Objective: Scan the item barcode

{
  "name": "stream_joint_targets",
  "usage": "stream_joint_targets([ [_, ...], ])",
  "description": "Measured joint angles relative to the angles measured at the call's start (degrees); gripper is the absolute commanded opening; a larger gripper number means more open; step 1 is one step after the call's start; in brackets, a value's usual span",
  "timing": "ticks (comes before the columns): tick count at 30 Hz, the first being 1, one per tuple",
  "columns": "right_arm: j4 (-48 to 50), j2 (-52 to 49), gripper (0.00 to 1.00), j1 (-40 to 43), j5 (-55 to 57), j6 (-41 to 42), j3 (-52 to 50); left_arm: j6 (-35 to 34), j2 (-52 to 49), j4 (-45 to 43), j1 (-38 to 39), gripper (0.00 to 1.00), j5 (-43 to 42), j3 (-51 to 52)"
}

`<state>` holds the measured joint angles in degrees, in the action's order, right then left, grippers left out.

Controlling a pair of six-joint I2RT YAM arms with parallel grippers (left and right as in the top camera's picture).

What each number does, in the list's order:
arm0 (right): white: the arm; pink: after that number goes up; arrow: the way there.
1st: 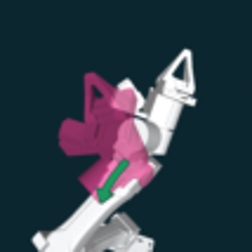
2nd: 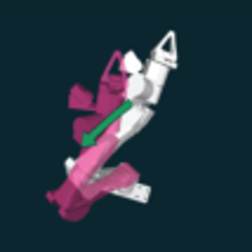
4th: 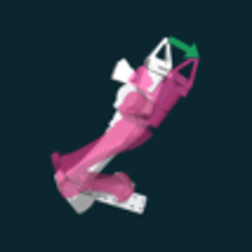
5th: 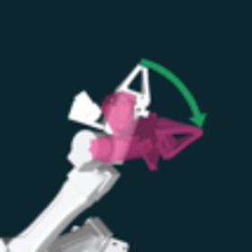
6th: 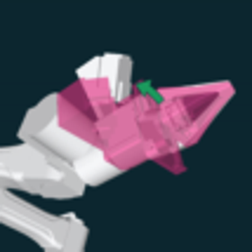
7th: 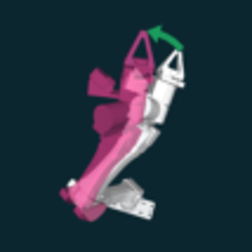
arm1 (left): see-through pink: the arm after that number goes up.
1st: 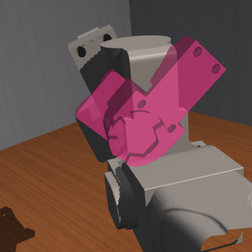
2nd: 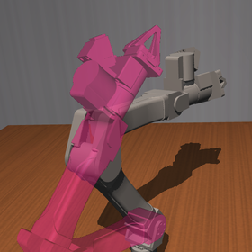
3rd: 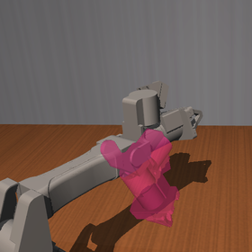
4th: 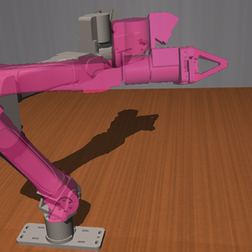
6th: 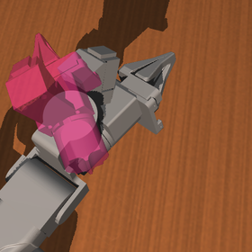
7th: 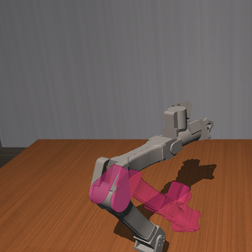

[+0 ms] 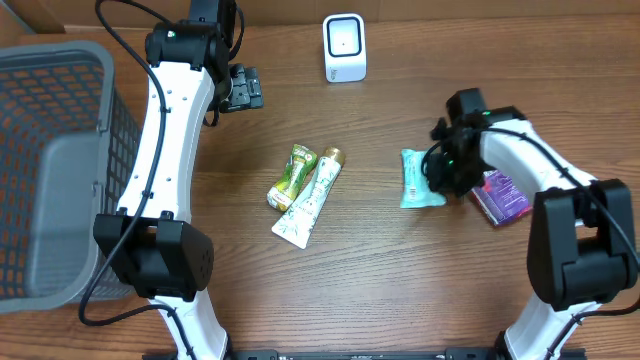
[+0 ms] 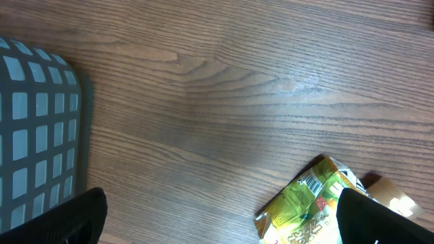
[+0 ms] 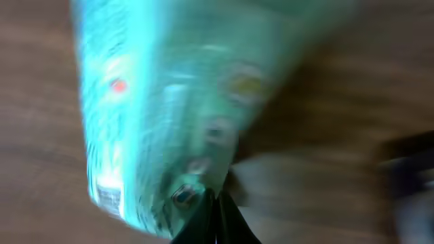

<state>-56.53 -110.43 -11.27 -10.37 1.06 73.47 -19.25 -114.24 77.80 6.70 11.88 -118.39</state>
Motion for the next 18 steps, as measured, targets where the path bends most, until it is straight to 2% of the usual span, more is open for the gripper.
stream_joint_targets([
  [9,-3.7,0.0,0.04,-8.9,-10.1,-0.9,0.0,0.0,0.0,0.0,0.0,1.0,0.0,0.0],
  [12,-5.9,0.5,0.07,-9.6,-12.4,-1.3,0.3,0.0,0.0,0.0,0.0,1.0,0.0,0.0],
  [14,-7.7,1.2,0.24,-8.3,-13.0,-1.1,1.2,0.0,0.0,0.0,0.0,0.99,0.0,0.0],
  [15,-8.3,1.8,0.37,-7.1,-13.2,-1.1,2.1,0.0,0.0,0.0,0.0,1.0,0.0,0.0],
  [16,-8.6,2.2,0.52,-6.0,-13.3,-1.4,2.9,0.0,0.0,0.0,0.0,1.0,0.0,0.0],
  [18,-8.3,3.6,0.92,-2.5,-13.4,-1.5,5.1,0.0,0.0,0.0,0.0,0.99,0.0,0.0],
])
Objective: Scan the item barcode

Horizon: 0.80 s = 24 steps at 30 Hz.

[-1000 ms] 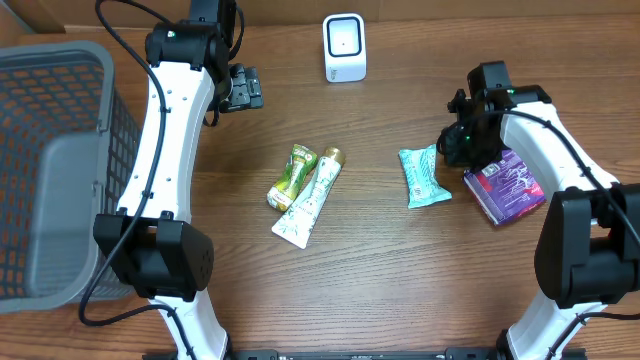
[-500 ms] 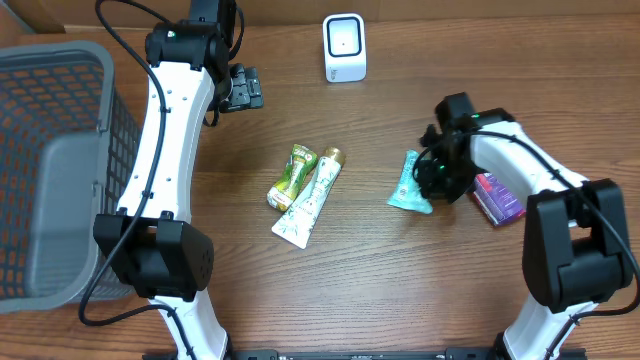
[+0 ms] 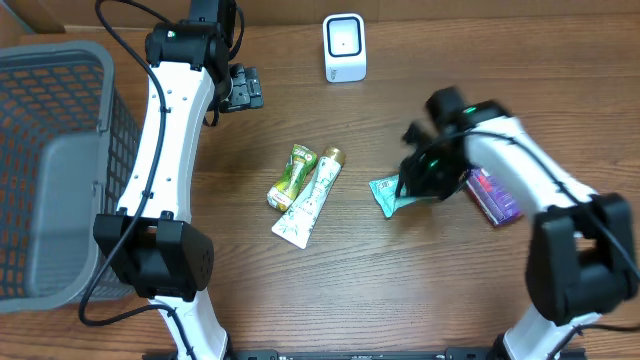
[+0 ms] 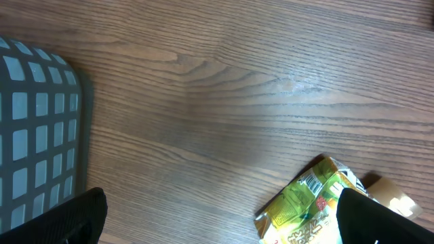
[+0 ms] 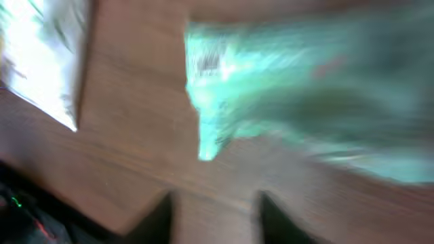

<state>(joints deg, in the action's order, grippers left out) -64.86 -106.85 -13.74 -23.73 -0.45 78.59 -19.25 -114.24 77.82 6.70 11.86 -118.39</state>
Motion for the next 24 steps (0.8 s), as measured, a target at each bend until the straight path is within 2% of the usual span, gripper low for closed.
stream_joint_targets([
  [1,0.4,0.7,1.0,1.7,0.0,-0.2,0.7,0.0,0.0,0.0,0.0,1.0,0.0,0.0],
  [6,4.9,2.0,1.0,9.4,0.4,-1.4,1.2,0.0,0.0,0.0,0.0,1.0,0.0,0.0],
  [13,8.3,1.1,0.91,9.9,-0.2,-6.8,-1.1,0.0,0.0,0.0,0.0,1.0,0.0,0.0],
  [24,11.0,-7.6,0.73,9.6,-1.6,-10.3,-1.4,0.0,0.0,0.0,0.0,1.0,0.0,0.0],
])
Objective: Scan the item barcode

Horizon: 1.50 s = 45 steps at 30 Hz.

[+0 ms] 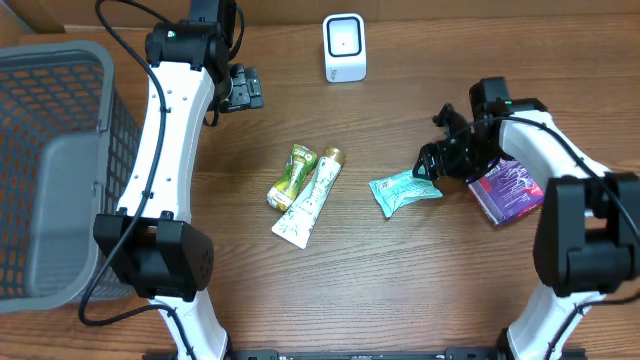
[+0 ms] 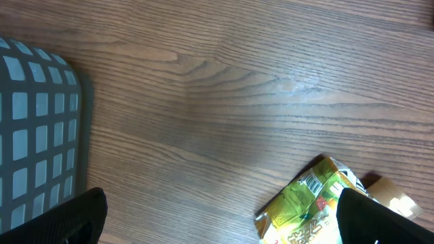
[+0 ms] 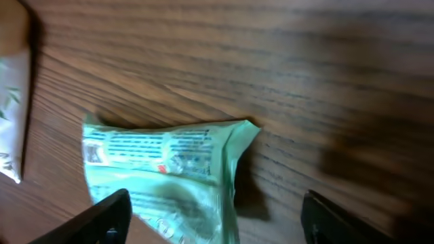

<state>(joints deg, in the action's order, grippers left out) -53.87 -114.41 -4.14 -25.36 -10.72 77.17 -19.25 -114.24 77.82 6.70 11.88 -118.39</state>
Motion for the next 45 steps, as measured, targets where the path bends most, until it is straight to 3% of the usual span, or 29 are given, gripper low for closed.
stream_joint_targets([
  [6,-0.3,-2.8,0.45,0.0,-4.4,-0.8,0.0,0.0,0.0,0.0,0.0,1.0,0.0,0.0],
  [13,0.9,-3.7,0.44,0.0,-10.8,-1.1,-2.7,0.0,0.0,0.0,0.0,0.99,0.0,0.0],
  [16,2.8,-3.7,0.38,0.0,-13.9,-0.7,-4.8,0.0,0.0,0.0,0.0,0.99,0.0,0.0],
  [19,4.7,-3.7,0.2,0.0,-17.0,0.3,-7.4,0.0,0.0,0.0,0.0,0.99,0.0,0.0],
  [20,5.2,-3.7,0.04,0.0,-17.8,0.7,-8.3,0.0,0.0,0.0,0.0,1.0,0.0,0.0],
  [29,4.3,-3.7,0.04,0.1,-20.6,2.8,-9.9,0.0,0.0,0.0,0.0,1.0,0.0,0.0],
  [35,-4.2,-2.8,0.04,0.1,-20.9,0.8,-5.9,0.0,0.0,0.0,0.0,0.99,0.0,0.0],
  [45,-8.3,18.0,0.04,0.1,-24.5,-0.4,5.6,0.0,0.0,0.0,0.0,1.0,0.0,0.0],
])
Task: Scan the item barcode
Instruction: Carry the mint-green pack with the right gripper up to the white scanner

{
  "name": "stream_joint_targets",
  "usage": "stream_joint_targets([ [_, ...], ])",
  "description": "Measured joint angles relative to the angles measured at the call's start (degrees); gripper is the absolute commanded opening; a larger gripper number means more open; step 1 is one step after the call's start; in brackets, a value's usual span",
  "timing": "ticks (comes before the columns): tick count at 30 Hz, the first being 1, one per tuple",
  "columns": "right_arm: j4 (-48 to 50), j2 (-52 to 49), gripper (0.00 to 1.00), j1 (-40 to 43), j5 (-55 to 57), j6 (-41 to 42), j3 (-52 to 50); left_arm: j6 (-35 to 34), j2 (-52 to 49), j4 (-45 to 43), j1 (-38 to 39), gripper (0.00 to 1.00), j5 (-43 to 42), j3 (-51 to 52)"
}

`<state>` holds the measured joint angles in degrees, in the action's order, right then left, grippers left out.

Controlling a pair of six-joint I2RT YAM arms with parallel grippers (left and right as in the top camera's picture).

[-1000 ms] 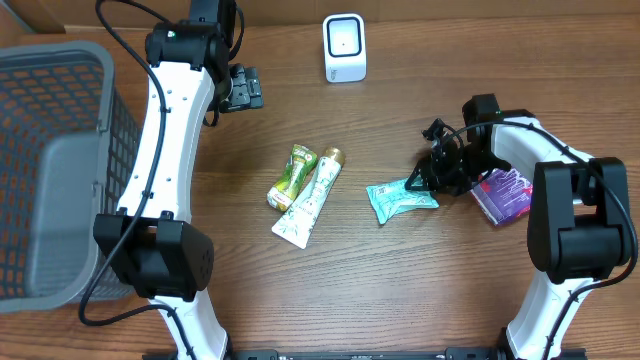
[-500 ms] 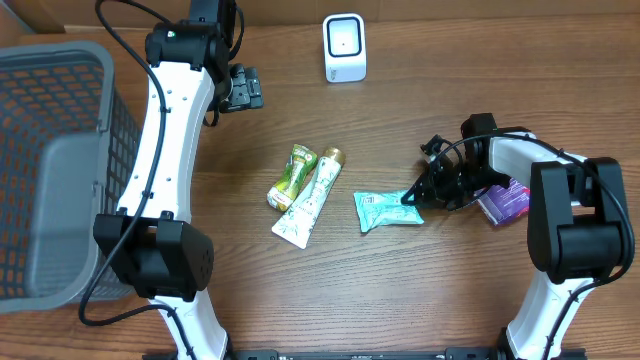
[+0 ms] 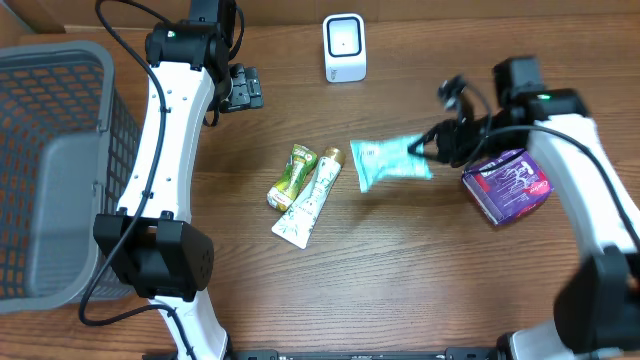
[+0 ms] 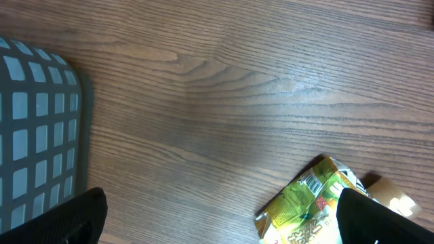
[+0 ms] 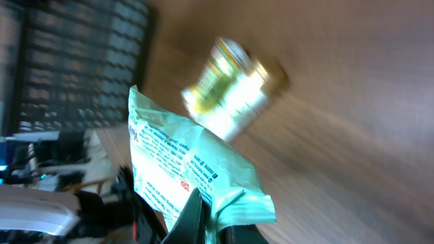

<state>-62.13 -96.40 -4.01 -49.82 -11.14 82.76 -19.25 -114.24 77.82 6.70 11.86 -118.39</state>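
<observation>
A teal packet point(image 3: 390, 160) hangs above the table, its printed side up in the overhead view. My right gripper point(image 3: 432, 150) is shut on its right end. In the right wrist view the packet point(image 5: 183, 169) stands up from my shut right gripper point(image 5: 203, 218), with the table far below. The white barcode scanner point(image 3: 344, 47) stands at the back middle. My left gripper point(image 3: 245, 88) is at the back left, left of the scanner. Its fingers are spread wide in its wrist view, left gripper point(image 4: 220, 224) open with nothing between them.
A green snack packet point(image 3: 290, 175) and a white and gold tube point(image 3: 312, 195) lie side by side at the table's middle. A purple packet point(image 3: 507, 185) lies under my right arm. A grey basket point(image 3: 60, 160) fills the left side, its corner point(image 4: 34, 135) showing.
The teal packet lay flat on the table with my right gripper open at its right end. Now that gripper is shut on the end, and the packet is off the table, further left and back.
My right gripper was first shut on the teal packet beside the purple one. Then the packet was further left, blurred. After that it lay flat on the table, turned crosswise, with the gripper open. Now it is held by its end in the air. The left arm stayed still.
</observation>
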Motion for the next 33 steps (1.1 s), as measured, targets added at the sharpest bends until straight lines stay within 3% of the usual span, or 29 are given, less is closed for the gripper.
stream_joint_targets([
  [7,0.1,6.6,0.04,0.0,-3.8,5.0,7.3,0.0,0.0,0.0,0.0,1.0,0.0,0.0],
  [18,1.1,6.7,0.04,0.0,-6.3,8.5,7.9,0.0,0.0,0.0,0.0,1.0,0.0,0.0],
  [26,8.6,6.5,0.04,-0.2,10.3,21.0,9.4,0.0,0.0,0.0,0.0,1.0,0.0,0.0],
  [33,13.1,5.6,0.03,-4.9,33.4,23.6,23.8,0.0,0.0,0.0,0.0,1.0,0.0,0.0],
])
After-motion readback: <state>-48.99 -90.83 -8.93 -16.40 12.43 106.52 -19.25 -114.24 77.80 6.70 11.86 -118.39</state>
